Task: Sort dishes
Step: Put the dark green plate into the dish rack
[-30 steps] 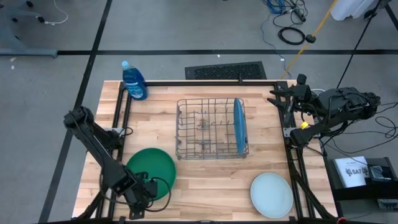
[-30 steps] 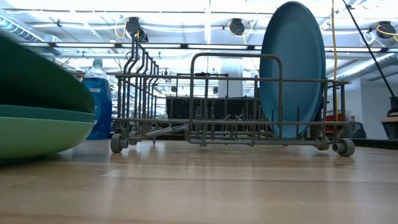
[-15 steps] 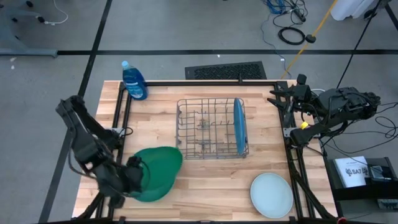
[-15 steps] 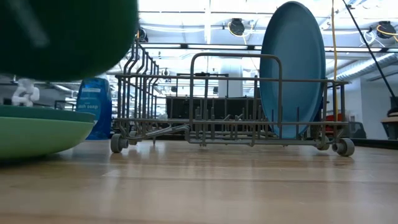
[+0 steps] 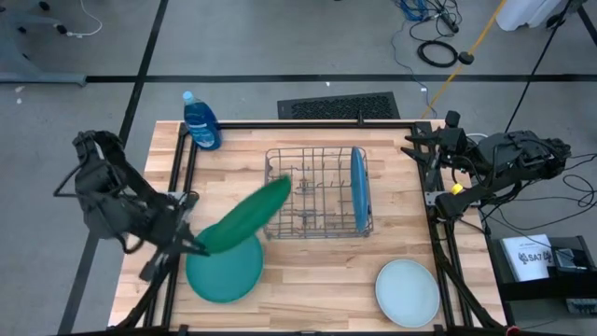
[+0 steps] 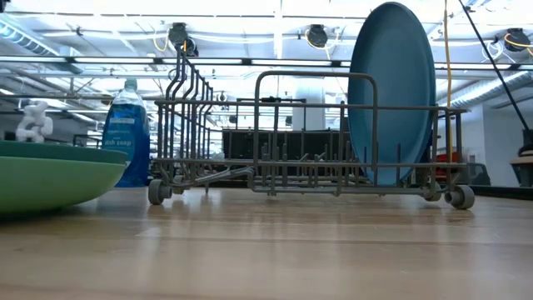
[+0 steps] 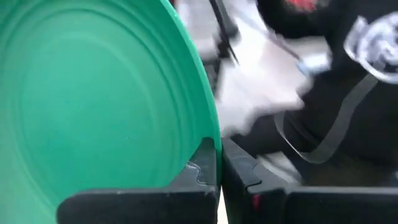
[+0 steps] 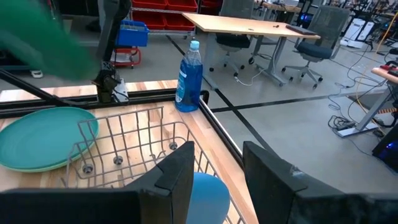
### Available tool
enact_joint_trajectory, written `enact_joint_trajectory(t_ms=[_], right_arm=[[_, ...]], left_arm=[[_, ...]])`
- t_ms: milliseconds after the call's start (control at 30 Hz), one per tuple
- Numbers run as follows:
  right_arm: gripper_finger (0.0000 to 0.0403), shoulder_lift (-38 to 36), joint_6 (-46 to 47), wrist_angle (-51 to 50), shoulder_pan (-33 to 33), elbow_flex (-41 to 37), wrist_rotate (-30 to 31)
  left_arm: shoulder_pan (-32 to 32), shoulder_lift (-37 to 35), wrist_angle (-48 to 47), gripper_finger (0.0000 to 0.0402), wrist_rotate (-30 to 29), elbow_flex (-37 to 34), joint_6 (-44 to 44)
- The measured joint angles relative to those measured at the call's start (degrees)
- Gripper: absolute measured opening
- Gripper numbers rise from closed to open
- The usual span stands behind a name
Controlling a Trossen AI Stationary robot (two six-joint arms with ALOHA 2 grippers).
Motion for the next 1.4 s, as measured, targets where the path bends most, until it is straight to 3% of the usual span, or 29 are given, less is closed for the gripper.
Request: enact_joint_trajectory(t_ms=[133,367,600,767,900,1000,1133,1400], right_arm=[[0.013,-0.01,0.09,0.01,-0.01,0.0,0.01],[0.013,0.0,0.22,1.14,0.0,0.0,0.02],[0.013,0.09,0.22,2.58,0.0,0.0,0.02],[0.013,0.44,0.79,2.64,-0.01,0.0,-0.14],[0.013,0.74,0.18,2.6,0.0,0.0,-0.24],[0.013,0.94,-0.17,2.58,0.0,0.0,-0.24],[0.013,1.24,-0.66,2.56,0.0,0.0,-0.23],[0.013,1.76,-1.07,2.63,-0.02,0.0,-0.2]], left_arm=[[2.52,1.36,9.59,0.0001,-6.32,-0.45,12.19],[11.65,8.66,22.05,0.0001,-8.01,-3.41,21.73],[20.57,17.62,46.26,0.0,1.08,-8.49,30.19],[24.99,21.87,57.16,0.0,2.25,-13.41,28.18],[27.2,23.83,78.12,0.0,2.63,-21.77,25.42],[28.31,24.87,94.21,0.0,-1.19,-28.54,22.11],[29.67,28.25,111.18,0.0,-1.66,-35.02,17.02],[33.13,37.16,121.88,0.0,0.59,-35.85,3.29]])
